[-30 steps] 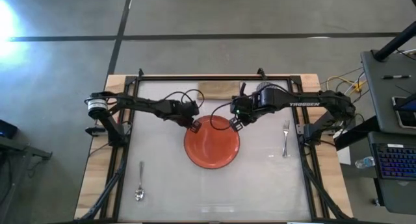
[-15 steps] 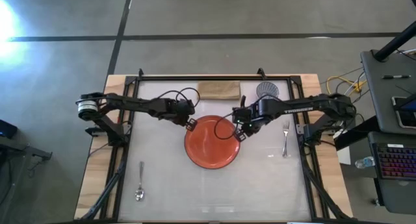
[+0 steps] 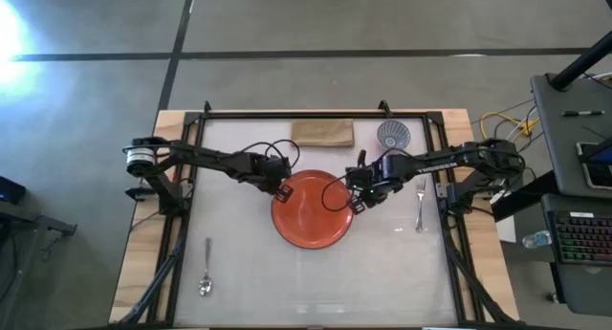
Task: Set table place
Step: Move the orange plate from the top left of the table to the middle of the table
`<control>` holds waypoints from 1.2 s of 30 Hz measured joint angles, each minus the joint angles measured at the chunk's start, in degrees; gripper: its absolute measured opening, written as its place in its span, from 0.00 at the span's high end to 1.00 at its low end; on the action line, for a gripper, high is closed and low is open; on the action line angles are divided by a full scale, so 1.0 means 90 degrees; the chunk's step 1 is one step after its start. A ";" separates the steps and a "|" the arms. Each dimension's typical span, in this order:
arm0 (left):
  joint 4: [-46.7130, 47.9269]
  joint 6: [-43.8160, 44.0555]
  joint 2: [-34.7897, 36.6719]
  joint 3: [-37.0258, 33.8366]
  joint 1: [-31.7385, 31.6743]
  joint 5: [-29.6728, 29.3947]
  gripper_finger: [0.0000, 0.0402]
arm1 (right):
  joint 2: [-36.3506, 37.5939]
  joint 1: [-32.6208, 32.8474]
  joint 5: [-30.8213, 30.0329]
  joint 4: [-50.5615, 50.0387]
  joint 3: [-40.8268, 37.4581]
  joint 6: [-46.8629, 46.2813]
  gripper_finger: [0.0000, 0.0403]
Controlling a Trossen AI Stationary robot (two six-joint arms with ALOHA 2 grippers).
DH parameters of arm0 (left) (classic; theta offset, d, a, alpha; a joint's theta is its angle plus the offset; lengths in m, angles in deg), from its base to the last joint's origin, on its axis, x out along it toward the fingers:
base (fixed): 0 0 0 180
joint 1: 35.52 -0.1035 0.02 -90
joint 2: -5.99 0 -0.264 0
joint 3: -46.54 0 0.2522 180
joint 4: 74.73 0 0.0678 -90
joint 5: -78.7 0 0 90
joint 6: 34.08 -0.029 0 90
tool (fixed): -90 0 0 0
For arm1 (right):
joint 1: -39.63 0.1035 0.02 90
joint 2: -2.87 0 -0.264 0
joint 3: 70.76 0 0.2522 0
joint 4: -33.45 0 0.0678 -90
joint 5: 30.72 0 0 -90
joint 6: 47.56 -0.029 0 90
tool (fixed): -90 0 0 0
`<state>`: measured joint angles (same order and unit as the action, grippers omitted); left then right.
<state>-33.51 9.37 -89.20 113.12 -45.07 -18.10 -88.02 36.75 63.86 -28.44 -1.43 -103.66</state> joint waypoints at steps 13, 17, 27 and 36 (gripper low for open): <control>-0.0247 0.0322 -0.0009 0.0019 0.0383 0.0125 1.00 | 0.0000 0.0098 0.0200 0.1129 -0.0534 -0.0274 0.98; -0.0295 0.0451 -0.0009 0.0022 0.0528 0.0190 1.00 | 0.0000 0.0100 0.0200 0.1202 -0.0612 -0.0274 0.98; -0.0295 0.0491 -0.0009 0.0022 0.0640 0.0176 1.00 | 0.0000 0.0206 0.0370 0.1281 -0.0772 -0.0269 0.98; -0.0260 0.0497 -0.0009 0.0022 0.0712 0.0170 1.00 | -0.0002 0.0337 0.0241 0.1568 -0.0787 -0.0360 0.98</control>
<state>-35.85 13.84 -89.27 113.31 -38.67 -16.57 -88.04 39.79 66.03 -14.33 -8.51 -106.90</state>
